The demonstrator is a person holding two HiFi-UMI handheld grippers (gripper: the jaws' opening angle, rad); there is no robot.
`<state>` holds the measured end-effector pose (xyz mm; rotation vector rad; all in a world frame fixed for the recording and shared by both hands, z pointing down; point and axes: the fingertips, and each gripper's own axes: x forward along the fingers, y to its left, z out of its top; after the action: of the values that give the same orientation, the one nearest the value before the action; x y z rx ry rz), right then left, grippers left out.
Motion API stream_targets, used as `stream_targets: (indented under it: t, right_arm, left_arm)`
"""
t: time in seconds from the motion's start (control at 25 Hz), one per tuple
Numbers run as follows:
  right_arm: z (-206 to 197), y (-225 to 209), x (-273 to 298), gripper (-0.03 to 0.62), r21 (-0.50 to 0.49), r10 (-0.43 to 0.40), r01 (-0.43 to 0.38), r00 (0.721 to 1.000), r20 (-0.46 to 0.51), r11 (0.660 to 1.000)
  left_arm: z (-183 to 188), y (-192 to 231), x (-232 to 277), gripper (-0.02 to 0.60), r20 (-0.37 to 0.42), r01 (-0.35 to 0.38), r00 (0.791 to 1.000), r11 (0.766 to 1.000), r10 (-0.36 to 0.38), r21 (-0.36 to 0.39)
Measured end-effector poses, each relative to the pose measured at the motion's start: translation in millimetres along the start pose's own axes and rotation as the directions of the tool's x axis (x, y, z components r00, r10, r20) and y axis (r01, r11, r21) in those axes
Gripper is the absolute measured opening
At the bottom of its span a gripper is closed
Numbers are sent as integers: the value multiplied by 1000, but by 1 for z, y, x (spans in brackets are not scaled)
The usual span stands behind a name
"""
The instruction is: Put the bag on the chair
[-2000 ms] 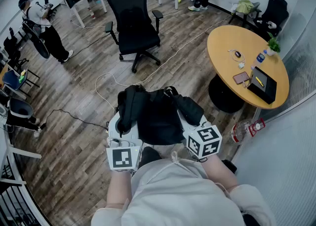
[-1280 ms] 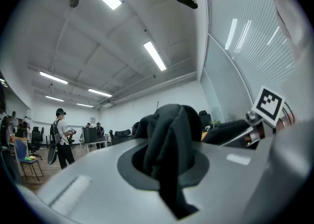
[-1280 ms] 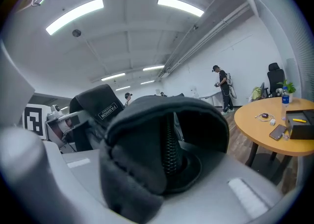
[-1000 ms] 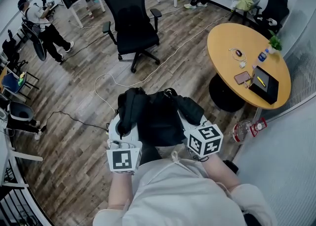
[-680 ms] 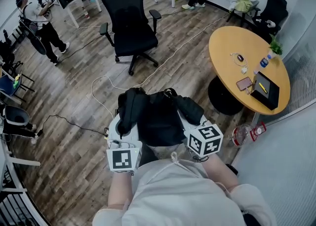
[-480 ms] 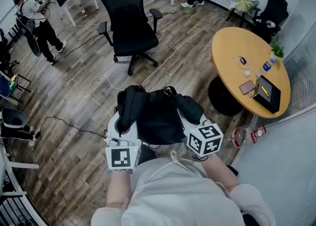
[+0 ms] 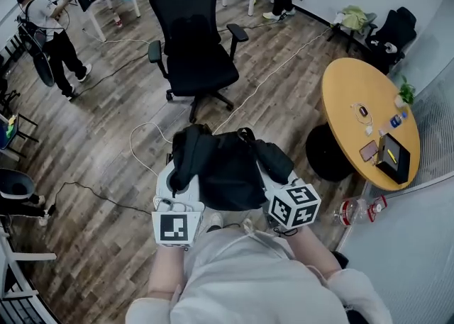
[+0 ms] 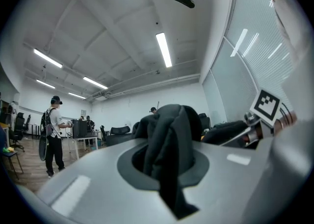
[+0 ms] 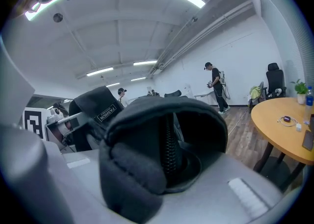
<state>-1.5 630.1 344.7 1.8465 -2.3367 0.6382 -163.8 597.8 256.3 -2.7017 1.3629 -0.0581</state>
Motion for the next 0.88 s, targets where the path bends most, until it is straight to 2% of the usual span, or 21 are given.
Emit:
stream_targets:
  t: [0.36, 0.64, 0.88]
  right_arm:
    - [22, 40, 103, 26, 0, 19, -19, 1000, -23, 1000]
    - [29, 33, 165, 26, 2, 73, -73, 995, -67, 997]
    - [50, -1, 225, 26, -2, 157, -157, 984, -86, 988]
  left_arm:
    - [-14, 105, 38, 23, 6, -13, 1000, 1000, 13, 4]
    - [-34, 140, 75, 24, -51, -74, 996, 997, 73, -20]
    - [-42, 154, 132, 23, -61, -139, 988, 990, 140, 10]
